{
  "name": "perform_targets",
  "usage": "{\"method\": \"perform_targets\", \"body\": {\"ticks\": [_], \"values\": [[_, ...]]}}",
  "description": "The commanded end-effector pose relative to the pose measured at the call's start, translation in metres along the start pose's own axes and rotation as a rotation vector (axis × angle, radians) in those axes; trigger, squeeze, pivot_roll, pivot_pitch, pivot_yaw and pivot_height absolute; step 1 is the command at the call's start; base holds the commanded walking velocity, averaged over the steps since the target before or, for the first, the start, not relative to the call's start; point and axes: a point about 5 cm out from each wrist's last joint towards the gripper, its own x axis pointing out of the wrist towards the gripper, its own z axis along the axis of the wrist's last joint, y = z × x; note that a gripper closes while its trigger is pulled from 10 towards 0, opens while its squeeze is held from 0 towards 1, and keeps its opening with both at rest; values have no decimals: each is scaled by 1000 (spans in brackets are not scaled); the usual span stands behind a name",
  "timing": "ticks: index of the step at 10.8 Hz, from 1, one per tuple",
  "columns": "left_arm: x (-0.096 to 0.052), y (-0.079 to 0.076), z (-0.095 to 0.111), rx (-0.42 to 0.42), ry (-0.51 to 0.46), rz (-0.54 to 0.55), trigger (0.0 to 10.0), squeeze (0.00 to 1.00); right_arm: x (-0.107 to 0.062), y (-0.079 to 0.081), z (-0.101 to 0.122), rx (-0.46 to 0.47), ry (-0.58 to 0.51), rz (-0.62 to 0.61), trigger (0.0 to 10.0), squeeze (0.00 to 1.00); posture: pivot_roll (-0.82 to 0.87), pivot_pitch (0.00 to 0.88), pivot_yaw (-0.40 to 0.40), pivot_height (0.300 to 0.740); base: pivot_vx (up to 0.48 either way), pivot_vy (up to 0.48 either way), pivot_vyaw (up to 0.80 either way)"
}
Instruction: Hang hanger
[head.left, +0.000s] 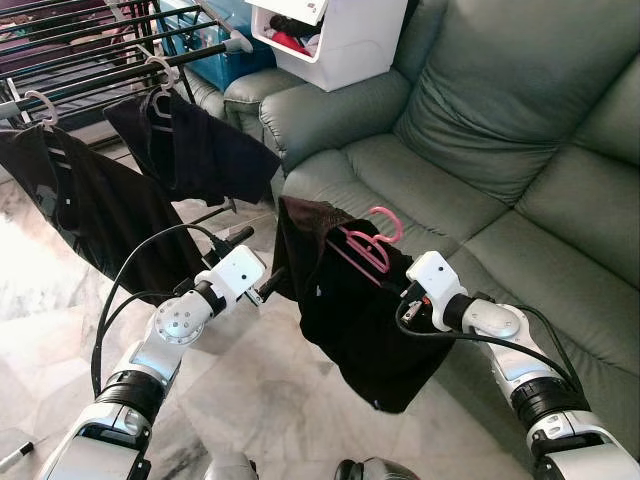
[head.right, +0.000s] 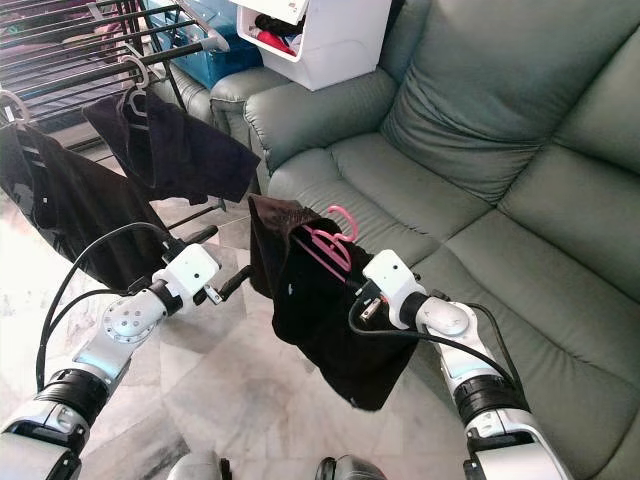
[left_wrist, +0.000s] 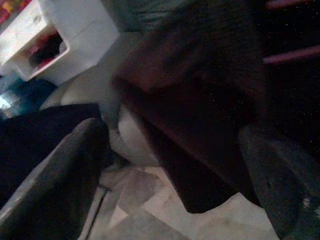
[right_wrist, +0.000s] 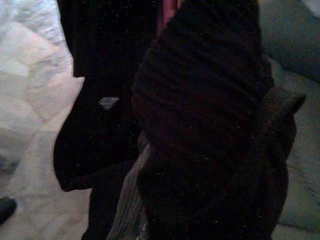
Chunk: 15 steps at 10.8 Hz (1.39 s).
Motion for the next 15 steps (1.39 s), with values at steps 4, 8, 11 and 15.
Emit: {"method": "perform_targets", "body": {"ticks": [4, 8, 11, 15], "values": [[-22, 11, -23, -273, 96, 346, 10000, 1000, -13, -12, -2, 213, -80, -416, 10000, 0, -91, 0, -28, 740, 0, 0, 0], [-17, 11, -13, -317, 77, 343, 10000, 0, -13, -11, 7, 206, -105, -446, 10000, 0, -88, 0, -27, 740, 78, 0, 130], [-16, 10, -8, -331, 67, 345, 10000, 0, -13, -13, 8, 219, -96, -448, 10000, 0, -87, 0, -24, 740, 413, 0, 388], [-15, 10, -6, -336, 66, 348, 10000, 0, -14, -19, 10, 202, -96, -467, 10000, 0, -90, 0, -27, 740, 480, 0, 0]]}}
